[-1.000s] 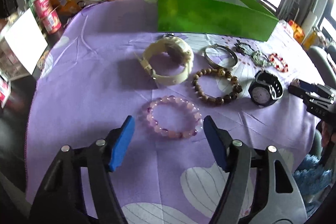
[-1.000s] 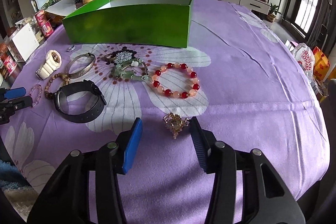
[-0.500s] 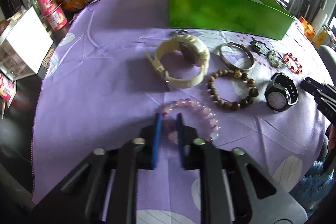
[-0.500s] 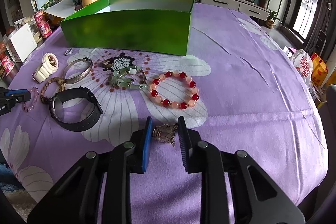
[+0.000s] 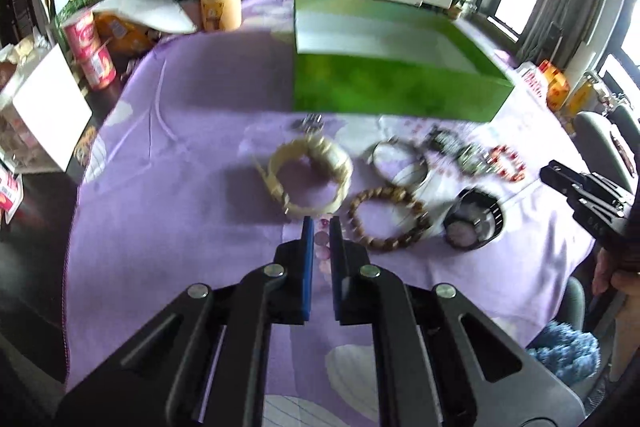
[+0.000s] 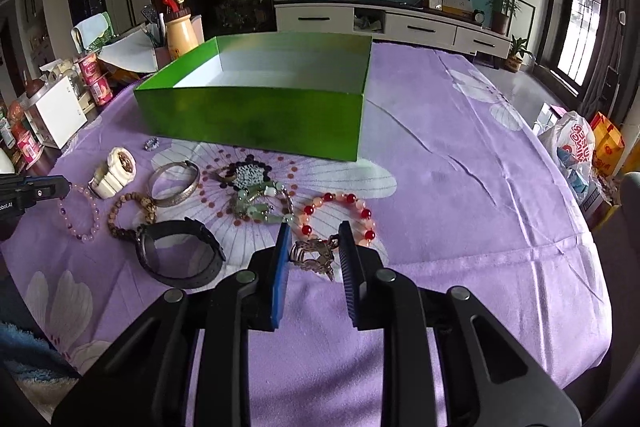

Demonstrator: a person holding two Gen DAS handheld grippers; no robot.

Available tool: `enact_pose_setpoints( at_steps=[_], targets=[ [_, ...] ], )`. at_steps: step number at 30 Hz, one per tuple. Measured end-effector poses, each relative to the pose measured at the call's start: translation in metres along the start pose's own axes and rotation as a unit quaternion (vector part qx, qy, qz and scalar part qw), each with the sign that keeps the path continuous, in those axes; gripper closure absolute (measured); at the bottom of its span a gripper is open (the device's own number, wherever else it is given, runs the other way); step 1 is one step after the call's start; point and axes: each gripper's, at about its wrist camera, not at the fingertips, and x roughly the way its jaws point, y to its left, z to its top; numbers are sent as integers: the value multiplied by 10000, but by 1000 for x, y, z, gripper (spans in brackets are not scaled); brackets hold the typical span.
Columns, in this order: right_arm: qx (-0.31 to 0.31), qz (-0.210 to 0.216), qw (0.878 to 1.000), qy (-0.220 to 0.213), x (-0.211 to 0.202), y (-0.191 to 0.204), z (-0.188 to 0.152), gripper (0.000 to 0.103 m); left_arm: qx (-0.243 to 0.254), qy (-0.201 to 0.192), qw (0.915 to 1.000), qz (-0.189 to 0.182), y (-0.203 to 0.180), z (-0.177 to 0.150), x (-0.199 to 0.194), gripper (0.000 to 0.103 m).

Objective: Organize jewelry
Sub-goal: 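Carry both held pieces into the green box and open both tools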

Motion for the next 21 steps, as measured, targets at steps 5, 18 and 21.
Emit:
enact_pose_setpoints(
  at_steps=[5, 18, 21],
  targets=[
    [-103, 24, 9997, -205, -9, 7, 17, 79, 94, -259, 9996, -99, -6, 18, -17, 96],
    [-57, 356, 9961, -810, -7, 9, 83, 79, 191, -880, 9957, -205, -18, 107, -34, 96],
    [27, 433, 9955, -844, 2, 6, 98, 79, 130, -880, 9955, -315, -21, 134, -24, 96]
  ],
)
